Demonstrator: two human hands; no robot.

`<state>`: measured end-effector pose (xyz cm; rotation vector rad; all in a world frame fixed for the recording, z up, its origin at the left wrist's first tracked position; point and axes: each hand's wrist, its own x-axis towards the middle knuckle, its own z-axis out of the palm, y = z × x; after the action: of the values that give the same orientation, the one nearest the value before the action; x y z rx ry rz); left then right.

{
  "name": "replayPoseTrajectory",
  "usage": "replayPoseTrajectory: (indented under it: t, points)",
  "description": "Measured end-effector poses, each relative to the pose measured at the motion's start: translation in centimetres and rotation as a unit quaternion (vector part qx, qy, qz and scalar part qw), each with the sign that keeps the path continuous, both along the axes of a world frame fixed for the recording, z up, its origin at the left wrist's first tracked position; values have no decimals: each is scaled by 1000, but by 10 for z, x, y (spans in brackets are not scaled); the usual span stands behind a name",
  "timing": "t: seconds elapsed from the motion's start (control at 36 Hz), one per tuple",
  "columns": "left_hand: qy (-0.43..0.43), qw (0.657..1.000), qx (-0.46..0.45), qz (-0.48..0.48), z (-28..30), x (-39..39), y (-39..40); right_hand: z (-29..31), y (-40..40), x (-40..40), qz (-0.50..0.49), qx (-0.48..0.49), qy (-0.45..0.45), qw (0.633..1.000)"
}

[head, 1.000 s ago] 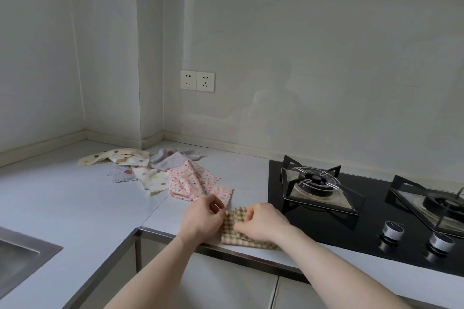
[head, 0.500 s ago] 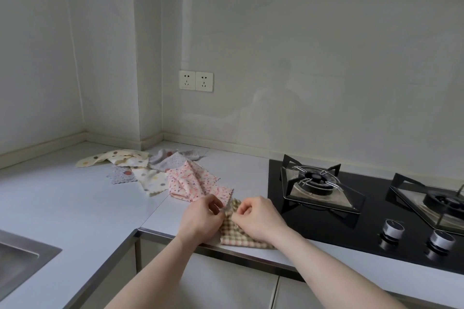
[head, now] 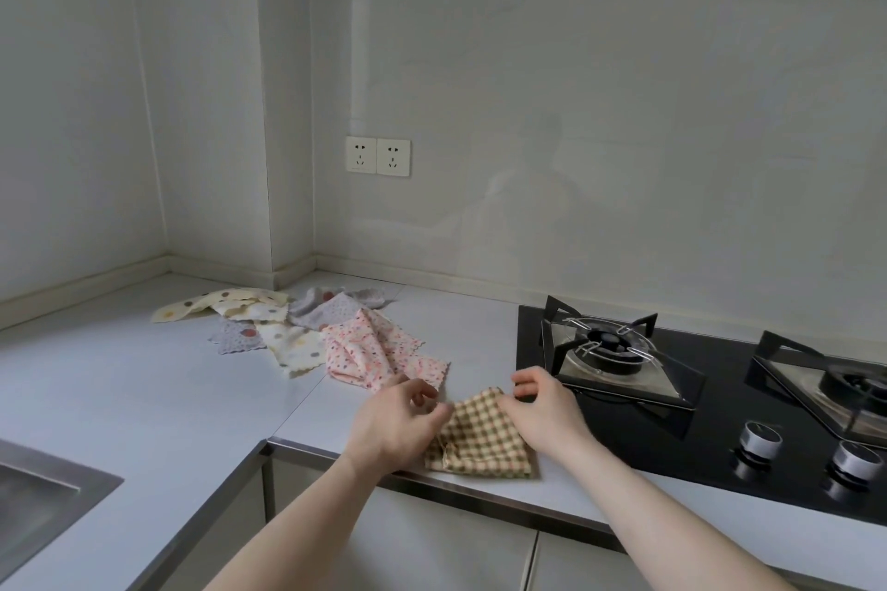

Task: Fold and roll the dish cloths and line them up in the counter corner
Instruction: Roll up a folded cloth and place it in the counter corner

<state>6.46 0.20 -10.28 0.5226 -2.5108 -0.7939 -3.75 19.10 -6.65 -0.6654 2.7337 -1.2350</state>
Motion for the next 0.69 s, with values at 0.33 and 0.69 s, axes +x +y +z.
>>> replayPoseTrajectory:
  t: [0.33, 0.69]
  points:
    - [-49, 996, -50, -55, -6, -5, -7, -5, -4, -23, 93, -21, -155, 983]
    - [2, 996, 53, -76, -4, -6, -9, -20, 9, -21, 154, -155, -74, 973]
